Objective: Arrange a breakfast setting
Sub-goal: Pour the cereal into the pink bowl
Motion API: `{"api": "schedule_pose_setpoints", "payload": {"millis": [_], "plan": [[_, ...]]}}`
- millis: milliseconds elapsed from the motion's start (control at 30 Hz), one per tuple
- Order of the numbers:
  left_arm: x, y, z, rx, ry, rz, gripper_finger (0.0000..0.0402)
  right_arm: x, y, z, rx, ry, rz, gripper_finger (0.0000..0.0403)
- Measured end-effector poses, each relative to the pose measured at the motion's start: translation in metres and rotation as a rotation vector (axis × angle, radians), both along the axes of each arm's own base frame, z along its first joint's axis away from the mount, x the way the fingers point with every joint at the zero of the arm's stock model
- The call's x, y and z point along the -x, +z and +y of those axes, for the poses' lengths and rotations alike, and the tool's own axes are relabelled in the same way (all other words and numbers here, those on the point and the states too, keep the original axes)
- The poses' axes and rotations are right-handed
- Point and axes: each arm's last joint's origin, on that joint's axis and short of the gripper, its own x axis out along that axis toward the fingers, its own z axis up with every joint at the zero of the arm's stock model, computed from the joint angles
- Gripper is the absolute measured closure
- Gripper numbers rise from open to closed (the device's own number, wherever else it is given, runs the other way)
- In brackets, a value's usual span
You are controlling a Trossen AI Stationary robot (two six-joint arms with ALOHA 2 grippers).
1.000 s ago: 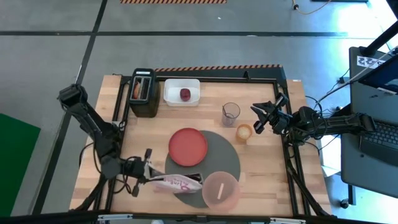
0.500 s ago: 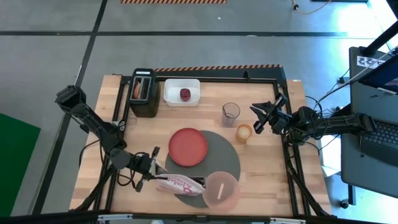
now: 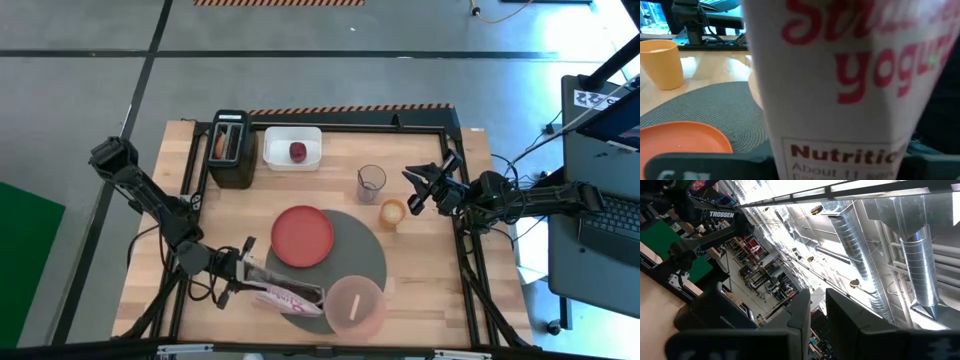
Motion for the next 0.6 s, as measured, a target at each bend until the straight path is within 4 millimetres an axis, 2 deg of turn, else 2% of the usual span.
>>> {"api": "schedule_pose_setpoints", "payload": {"millis": [400,600], "plan": [[0.0039,-0.0024,-0.0045,-0.003,-0.053,0.023,0.0192,0.0000,0.0000,0.0000,0.000,0.000,0.000,0.0338],[0.0081,-0.0064,-0.0070,0.044,-0.048,0.081,0.0162,0.0000,0.0000,0.0000,0.000,-0.001,0.000,0.0338]]}}
